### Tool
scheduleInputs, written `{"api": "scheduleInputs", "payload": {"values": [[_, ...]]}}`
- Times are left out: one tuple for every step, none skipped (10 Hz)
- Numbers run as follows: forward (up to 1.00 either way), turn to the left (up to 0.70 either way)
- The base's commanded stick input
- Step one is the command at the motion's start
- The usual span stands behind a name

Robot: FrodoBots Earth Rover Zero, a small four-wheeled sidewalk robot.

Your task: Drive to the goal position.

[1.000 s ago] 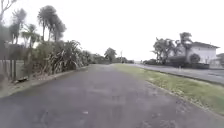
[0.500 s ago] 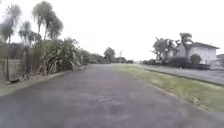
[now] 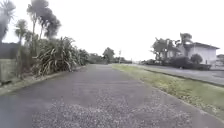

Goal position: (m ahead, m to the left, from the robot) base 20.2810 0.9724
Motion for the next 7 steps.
{"api": "scheduleInputs", "payload": {"values": [[1.0, 0.0], [1.0, 0.4], [1.0, 0.4], [1.0, 0.4], [1.0, 0.03], [1.0, 0.0], [1.0, 0.04]]}}
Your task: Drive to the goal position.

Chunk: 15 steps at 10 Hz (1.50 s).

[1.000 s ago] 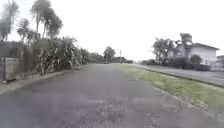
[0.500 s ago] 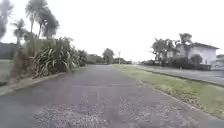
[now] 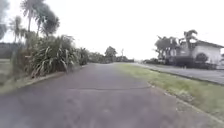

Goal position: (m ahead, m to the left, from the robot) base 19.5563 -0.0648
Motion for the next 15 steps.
{"api": "scheduleInputs", "payload": {"values": [[1.0, 0.0], [1.0, 0.04], [1.0, 0.33], [1.0, 0.2], [1.0, 0.0], [1.0, 0.0], [1.0, 0.0], [1.0, 0.0], [1.0, 0.0], [1.0, 0.0], [1.0, 0.0], [1.0, 0.0], [1.0, 0.0], [1.0, 0.0], [1.0, 0.0]]}}
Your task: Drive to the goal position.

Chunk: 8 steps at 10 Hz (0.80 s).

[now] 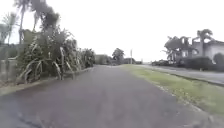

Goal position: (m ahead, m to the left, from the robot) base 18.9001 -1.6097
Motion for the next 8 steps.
{"api": "scheduleInputs", "payload": {"values": [[1.0, 0.0], [1.0, 0.0], [1.0, 0.0], [1.0, 0.0], [1.0, 0.0], [1.0, 0.0], [1.0, 0.0], [1.0, 0.0]]}}
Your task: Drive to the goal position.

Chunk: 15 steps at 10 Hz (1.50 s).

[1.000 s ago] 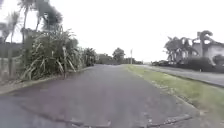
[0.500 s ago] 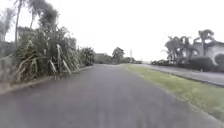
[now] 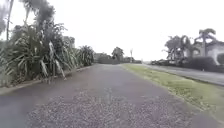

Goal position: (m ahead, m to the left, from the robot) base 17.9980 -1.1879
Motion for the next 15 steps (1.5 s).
{"api": "scheduleInputs", "payload": {"values": [[1.0, 0.0], [1.0, 0.0], [1.0, 0.0], [1.0, 0.0], [1.0, 0.0], [1.0, 0.0], [1.0, 0.0], [1.0, 0.0], [1.0, 0.0], [1.0, 0.0], [1.0, 0.0], [1.0, 0.0], [1.0, 0.0], [1.0, 0.0], [1.0, 0.0]]}}
